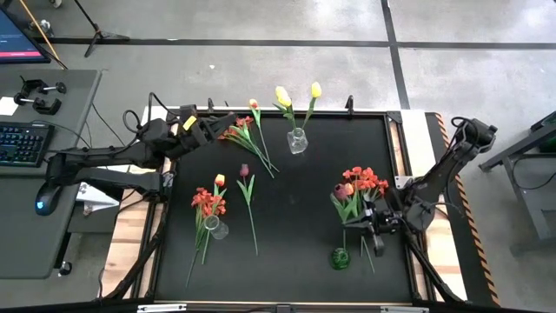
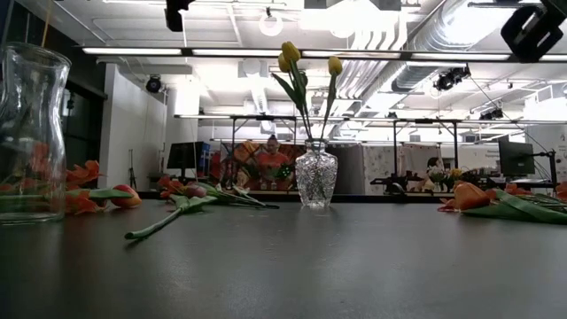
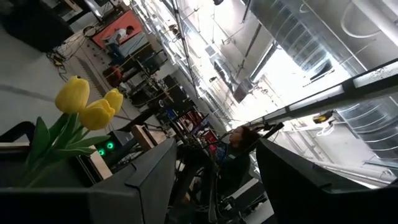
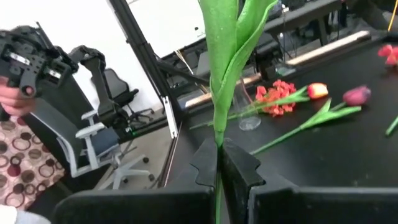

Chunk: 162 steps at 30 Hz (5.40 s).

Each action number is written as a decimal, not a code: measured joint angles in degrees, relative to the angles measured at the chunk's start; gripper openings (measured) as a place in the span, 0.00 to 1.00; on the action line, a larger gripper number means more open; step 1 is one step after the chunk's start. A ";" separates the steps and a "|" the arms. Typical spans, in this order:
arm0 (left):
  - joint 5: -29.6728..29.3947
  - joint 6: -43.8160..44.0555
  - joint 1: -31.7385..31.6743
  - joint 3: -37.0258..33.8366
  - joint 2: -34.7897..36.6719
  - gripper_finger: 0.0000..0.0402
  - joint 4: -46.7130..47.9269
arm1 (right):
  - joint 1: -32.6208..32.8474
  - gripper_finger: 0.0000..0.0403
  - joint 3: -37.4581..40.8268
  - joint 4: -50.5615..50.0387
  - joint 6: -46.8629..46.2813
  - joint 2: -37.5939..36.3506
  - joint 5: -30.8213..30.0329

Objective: Sort flowers into vase by color
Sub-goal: Put the right red tulip into the green vase

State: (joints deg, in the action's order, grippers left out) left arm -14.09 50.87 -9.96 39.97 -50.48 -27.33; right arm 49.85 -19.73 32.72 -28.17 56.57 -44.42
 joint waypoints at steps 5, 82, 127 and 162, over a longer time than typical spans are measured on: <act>0.00 -0.02 0.00 0.00 0.00 0.53 0.02 | 0.02 0.00 0.00 0.06 -3.09 2.89 0.05; 5.22 -2.03 -0.04 0.00 0.00 0.53 0.28 | -5.90 0.45 -0.11 -15.61 -27.44 0.75 47.79; 5.20 -8.00 -0.04 0.00 0.00 0.53 0.48 | -4.20 0.45 -0.11 -18.72 -35.03 0.75 46.38; 2.36 -10.56 0.50 -0.04 -11.87 0.53 -16.77 | -4.59 0.71 -0.09 -21.98 -42.51 0.66 46.13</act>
State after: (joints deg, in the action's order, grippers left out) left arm -11.73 40.30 -9.45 39.92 -62.35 -44.10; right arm 45.25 -19.81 10.74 -70.67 57.23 1.70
